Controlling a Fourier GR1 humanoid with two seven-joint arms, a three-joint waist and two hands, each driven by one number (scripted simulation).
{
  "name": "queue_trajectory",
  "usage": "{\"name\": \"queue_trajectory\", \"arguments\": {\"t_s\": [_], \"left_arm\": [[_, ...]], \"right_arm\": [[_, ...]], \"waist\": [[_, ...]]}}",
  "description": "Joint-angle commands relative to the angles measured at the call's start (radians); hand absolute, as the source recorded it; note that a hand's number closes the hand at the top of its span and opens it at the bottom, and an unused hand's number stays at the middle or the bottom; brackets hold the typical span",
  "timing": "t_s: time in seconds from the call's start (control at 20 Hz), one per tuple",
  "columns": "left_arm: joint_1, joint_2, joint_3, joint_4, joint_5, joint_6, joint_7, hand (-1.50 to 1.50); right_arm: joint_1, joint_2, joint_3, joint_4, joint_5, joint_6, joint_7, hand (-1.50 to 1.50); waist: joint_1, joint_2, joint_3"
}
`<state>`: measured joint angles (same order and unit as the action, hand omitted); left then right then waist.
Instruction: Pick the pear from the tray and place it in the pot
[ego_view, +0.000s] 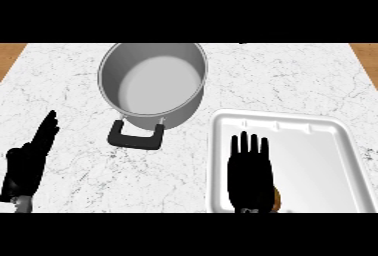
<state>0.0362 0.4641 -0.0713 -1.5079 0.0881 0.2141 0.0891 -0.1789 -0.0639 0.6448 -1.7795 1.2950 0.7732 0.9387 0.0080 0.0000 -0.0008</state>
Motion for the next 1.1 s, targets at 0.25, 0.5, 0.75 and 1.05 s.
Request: {"name": "queue_trajectory", "arguments": {"t_s": [0.25, 0.5, 0.75, 1.05], "left_arm": [[-0.016, -0.002, 0.039, -0.043, -0.014, -0.04, 0.053, 0.0], [0.012, 0.001, 0.106, -0.021, 0.003, -0.096, 0.018, 0.0], [0.05, -0.055, 0.103, -0.014, -0.056, -0.084, -0.014, 0.0], [-0.016, -0.075, 0.102, -0.054, -0.094, -0.095, 0.061, 0.0]], "right_arm": [[-0.009, 0.049, -0.051, 0.104, 0.074, 0.028, 0.067, -1.5], [-0.003, 0.011, -0.094, 0.111, 0.104, 0.017, 0.001, -1.5], [0.003, 0.051, -0.109, 0.174, 0.146, -0.043, -0.008, -1.5], [-0.006, 0.016, -0.148, 0.182, 0.142, 0.044, -0.08, 1.5]], "waist": [[-0.007, -0.001, 0.001], [-0.006, -0.001, 0.001], [-0.004, 0.0, 0.001], [-0.006, -0.001, 0.001]]}}
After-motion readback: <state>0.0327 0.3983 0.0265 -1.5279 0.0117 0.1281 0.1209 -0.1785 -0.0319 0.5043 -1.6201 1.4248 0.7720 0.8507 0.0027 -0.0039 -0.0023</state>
